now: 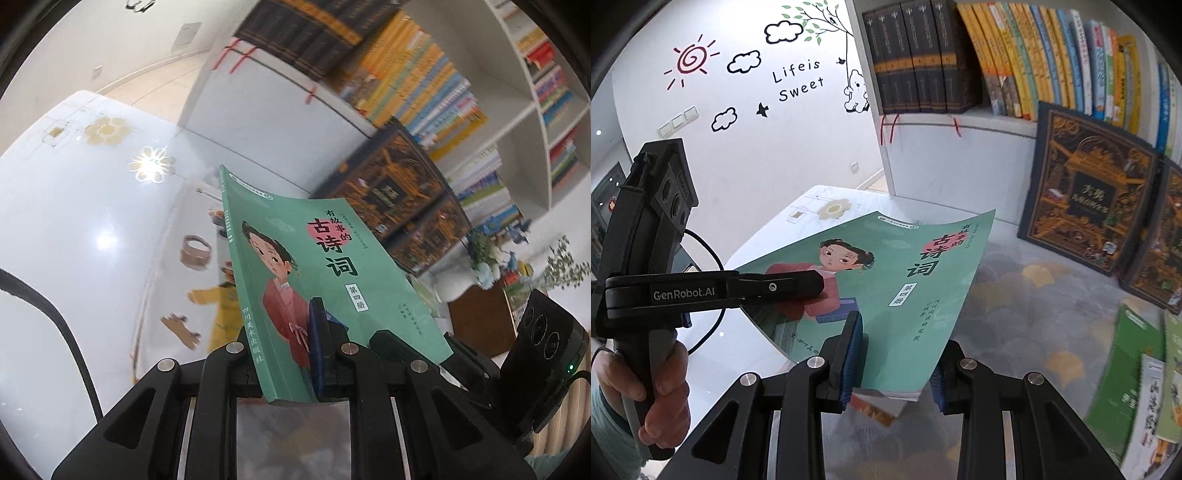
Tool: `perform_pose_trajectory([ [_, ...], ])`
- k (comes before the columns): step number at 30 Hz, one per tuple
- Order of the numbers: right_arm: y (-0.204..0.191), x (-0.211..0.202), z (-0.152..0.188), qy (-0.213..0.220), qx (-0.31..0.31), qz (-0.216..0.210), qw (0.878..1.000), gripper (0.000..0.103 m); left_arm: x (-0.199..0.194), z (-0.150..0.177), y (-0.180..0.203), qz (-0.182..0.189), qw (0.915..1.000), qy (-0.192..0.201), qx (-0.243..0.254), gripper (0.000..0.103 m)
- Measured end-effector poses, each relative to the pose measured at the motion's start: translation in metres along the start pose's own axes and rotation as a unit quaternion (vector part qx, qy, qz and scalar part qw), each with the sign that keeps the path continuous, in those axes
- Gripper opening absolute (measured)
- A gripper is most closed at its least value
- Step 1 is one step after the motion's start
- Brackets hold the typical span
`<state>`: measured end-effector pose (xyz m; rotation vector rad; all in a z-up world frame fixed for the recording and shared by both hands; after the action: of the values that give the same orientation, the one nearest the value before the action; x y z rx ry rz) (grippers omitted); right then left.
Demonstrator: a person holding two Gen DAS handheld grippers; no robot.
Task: Organize books
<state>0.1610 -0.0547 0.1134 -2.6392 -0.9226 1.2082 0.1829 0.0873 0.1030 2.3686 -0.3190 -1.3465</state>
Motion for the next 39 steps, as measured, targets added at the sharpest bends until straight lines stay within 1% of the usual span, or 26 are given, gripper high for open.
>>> perform_pose_trajectory([
  [5,0.008,0.03,0.001,-0.007,0.008,-0.004,1.0,0.031,0.021,-0.004,-0.024,0.008,0.9988,-0.014,-0.045,0.013],
  [11,0.017,0.052,0.013,-0.028,0.044,-0.02,0.998,0.032,0.033,0.005,-0.041,0.007,0.9972,-0.026,-0.07,0.013],
  [15,0.016,0.062,0.019,-0.04,0.043,-0.023,0.998,0.032,0.04,0.01,-0.051,-0.002,0.9956,-0.033,-0.087,0.013],
  [19,0.014,0.074,0.026,-0.066,0.05,-0.029,0.996,0.032,0.042,0.015,-0.059,-0.026,0.9939,-0.032,-0.102,0.015],
  [20,0.015,0.077,0.028,-0.072,0.054,-0.03,0.995,0.034,0.041,0.017,-0.062,-0.033,0.9933,-0.033,-0.106,0.015],
  [21,0.017,0.079,0.03,-0.08,0.059,-0.033,0.994,0.039,0.041,0.018,-0.064,-0.041,0.9925,-0.034,-0.11,0.019],
  [23,0.02,0.086,0.038,-0.108,0.074,-0.044,0.99,0.046,0.039,0.023,-0.071,-0.071,0.9898,-0.037,-0.118,0.021],
  [24,0.021,0.084,0.041,-0.11,0.076,-0.047,0.99,0.047,0.034,0.025,-0.074,-0.078,0.989,-0.034,-0.121,0.021],
  [26,0.022,0.077,0.045,-0.118,0.076,-0.046,0.989,0.053,0.025,0.03,-0.079,-0.087,0.9874,-0.029,-0.13,0.022],
  [28,0.022,0.07,0.051,-0.128,0.086,-0.051,0.987,0.053,0.015,0.036,-0.085,-0.098,0.9852,-0.025,-0.139,0.022],
  [31,0.022,0.051,0.071,-0.143,0.102,-0.069,0.982,0.053,0.001,0.046,-0.086,-0.101,0.9843,-0.019,-0.144,0.022],
  [34,0.022,0.029,0.097,-0.152,0.11,-0.066,0.98,0.053,-0.013,0.06,-0.078,-0.109,0.9855,-0.017,-0.129,0.022],
  [37,0.028,-0.001,0.131,-0.158,0.13,-0.055,0.977,0.053,-0.016,0.079,-0.059,-0.098,0.9877,-0.034,-0.117,0.022],
  [39,0.036,-0.023,0.153,-0.159,0.152,-0.045,0.974,0.053,-0.012,0.092,-0.04,-0.091,0.9897,-0.051,-0.098,0.022],
])
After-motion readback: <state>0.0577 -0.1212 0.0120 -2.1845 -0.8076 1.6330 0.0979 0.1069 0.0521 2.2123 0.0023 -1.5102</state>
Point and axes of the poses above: each gripper's, at about its wrist camera, not at the fingertips, and x roughly the way its jaws point, y to its right, z to its underside, the point moved 4 cm from there along x, roughly the way its jaws point, and after that the axes turned 10 degrees about -z, right-handed, at the moved point
